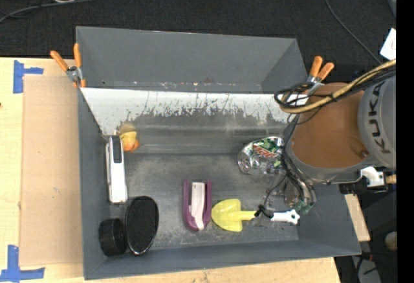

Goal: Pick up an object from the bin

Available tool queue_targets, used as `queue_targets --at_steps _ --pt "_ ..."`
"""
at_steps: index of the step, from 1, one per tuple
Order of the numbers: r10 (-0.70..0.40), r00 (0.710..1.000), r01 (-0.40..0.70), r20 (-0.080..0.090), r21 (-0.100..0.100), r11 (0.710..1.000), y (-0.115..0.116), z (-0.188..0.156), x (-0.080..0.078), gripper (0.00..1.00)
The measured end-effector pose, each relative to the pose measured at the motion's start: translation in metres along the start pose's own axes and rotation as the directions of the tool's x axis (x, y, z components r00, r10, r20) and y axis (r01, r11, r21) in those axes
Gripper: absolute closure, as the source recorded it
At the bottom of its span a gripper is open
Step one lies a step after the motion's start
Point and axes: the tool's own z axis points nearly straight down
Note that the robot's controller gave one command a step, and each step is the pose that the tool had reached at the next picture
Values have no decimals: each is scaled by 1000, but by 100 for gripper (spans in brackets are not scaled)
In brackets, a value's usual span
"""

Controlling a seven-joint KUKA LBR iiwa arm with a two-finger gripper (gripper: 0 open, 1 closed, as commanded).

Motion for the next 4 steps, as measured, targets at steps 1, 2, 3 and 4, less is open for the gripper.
queue_targets --at_steps 1,2,3,4 --pt "91 996 -91 -1 1 996 7 76 -3 0" --pt "228 974 -228 6 -4 974 23 101 9 0" --pt "254 967 -254 2 -1 967 18 98 8 0" --pt "250 968 -250 -3 2 968 31 36 16 0"
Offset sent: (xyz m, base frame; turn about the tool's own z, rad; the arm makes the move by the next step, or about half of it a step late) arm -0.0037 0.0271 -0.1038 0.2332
